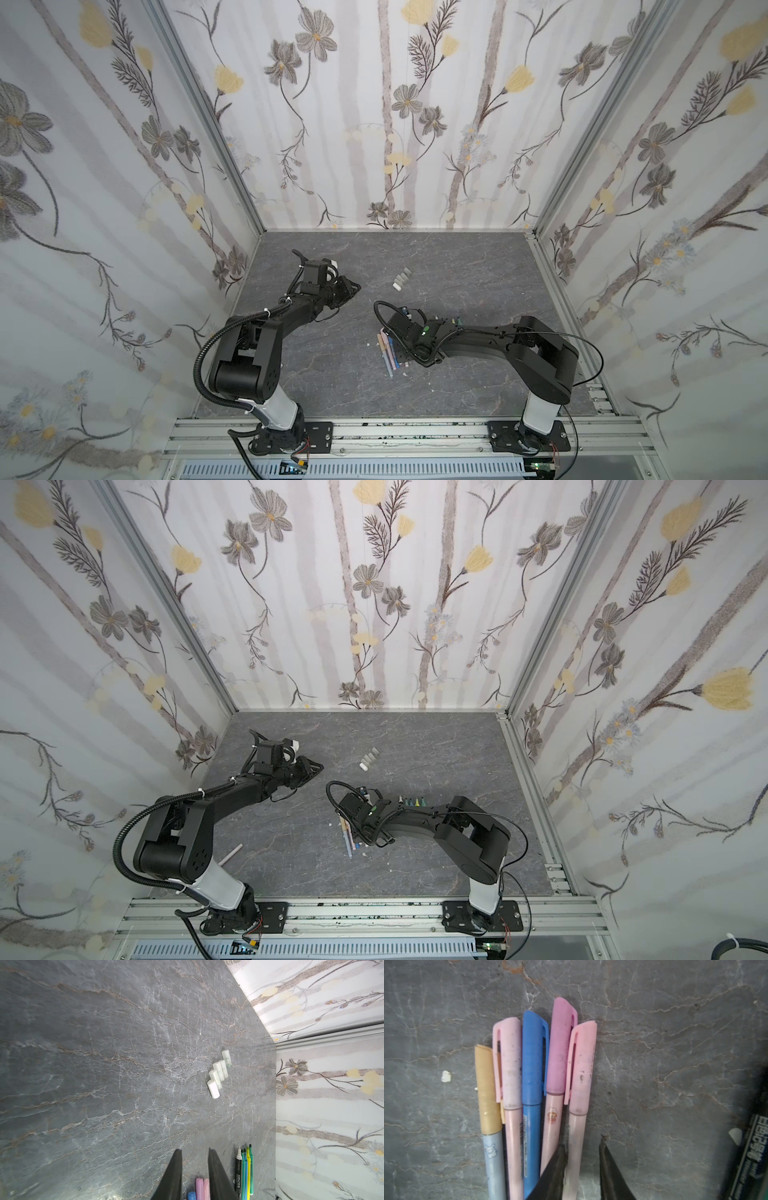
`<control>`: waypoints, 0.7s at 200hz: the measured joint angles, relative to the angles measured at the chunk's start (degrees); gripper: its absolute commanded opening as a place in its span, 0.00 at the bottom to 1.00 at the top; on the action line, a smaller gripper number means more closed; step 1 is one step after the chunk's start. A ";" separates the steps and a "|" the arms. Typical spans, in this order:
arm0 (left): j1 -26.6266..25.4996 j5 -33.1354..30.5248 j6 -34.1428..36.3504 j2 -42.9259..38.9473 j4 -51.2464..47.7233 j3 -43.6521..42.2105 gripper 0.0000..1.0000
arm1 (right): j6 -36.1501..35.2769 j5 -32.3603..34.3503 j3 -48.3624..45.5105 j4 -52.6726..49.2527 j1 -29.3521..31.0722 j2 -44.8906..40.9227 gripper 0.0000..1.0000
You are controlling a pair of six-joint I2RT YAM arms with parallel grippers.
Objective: Open the pen caps
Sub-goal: 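Release the black marker and move the right gripper over the light pink pen, then grasp the light pink pen with the right gripper and lift it upright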
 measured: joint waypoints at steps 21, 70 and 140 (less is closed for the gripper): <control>0.00 0.26 0.00 0.04 0.00 0.00 0.22 | 0.02 -0.07 0.00 0.02 0.00 0.52 0.25; -0.02 1.46 0.00 0.04 -0.04 0.02 0.22 | 0.02 0.11 -1.29 1.92 0.02 0.28 0.08; -2.51 4.90 2.51 -0.66 -2.25 2.47 0.22 | -0.50 -4.20 -7.63 2.80 -4.96 -7.08 0.00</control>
